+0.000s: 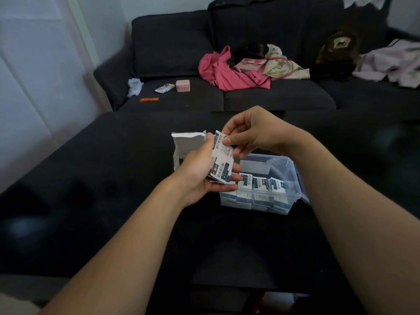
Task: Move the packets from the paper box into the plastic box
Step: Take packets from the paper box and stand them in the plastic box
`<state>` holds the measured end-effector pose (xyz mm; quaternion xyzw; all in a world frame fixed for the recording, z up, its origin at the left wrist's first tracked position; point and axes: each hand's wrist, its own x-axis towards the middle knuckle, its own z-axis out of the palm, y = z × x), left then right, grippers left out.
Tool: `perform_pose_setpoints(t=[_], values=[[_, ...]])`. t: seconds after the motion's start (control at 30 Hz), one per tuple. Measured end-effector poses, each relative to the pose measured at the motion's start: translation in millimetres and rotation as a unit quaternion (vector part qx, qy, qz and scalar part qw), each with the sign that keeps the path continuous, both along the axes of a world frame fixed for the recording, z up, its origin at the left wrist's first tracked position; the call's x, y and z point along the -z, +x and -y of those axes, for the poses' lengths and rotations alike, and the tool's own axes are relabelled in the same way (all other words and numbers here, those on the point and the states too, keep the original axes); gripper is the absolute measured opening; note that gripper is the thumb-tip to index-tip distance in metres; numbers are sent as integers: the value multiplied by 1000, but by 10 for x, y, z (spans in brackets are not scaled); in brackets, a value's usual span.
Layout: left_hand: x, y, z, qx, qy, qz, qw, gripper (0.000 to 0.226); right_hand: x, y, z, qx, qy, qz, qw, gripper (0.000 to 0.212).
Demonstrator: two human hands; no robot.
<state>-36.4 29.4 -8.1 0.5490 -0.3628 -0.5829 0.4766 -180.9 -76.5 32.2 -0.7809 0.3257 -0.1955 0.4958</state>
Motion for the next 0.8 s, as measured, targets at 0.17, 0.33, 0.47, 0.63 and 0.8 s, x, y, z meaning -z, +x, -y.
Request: perform_pose_setpoints(t=[0.17, 0.33, 0.47, 0.63, 0.8], values=[[14, 43, 26, 19, 4, -41, 999, 66, -27, -57, 23, -7, -11, -10, 1000, 28], [-1, 38, 31, 33, 2, -45, 998, 56, -84, -138, 46, -8, -30, -25, 999, 28], [3, 36, 21, 57, 8, -7, 998, 73, -95, -125, 14, -32, -23, -48, 998, 22], [19, 45, 40, 48, -9, 26, 998, 72, -114, -69, -35, -51, -41, -87, 994, 19], [-4, 19, 40, 12, -7, 10, 1000, 44, -172, -147, -22, -21, -30, -123, 992, 5]])
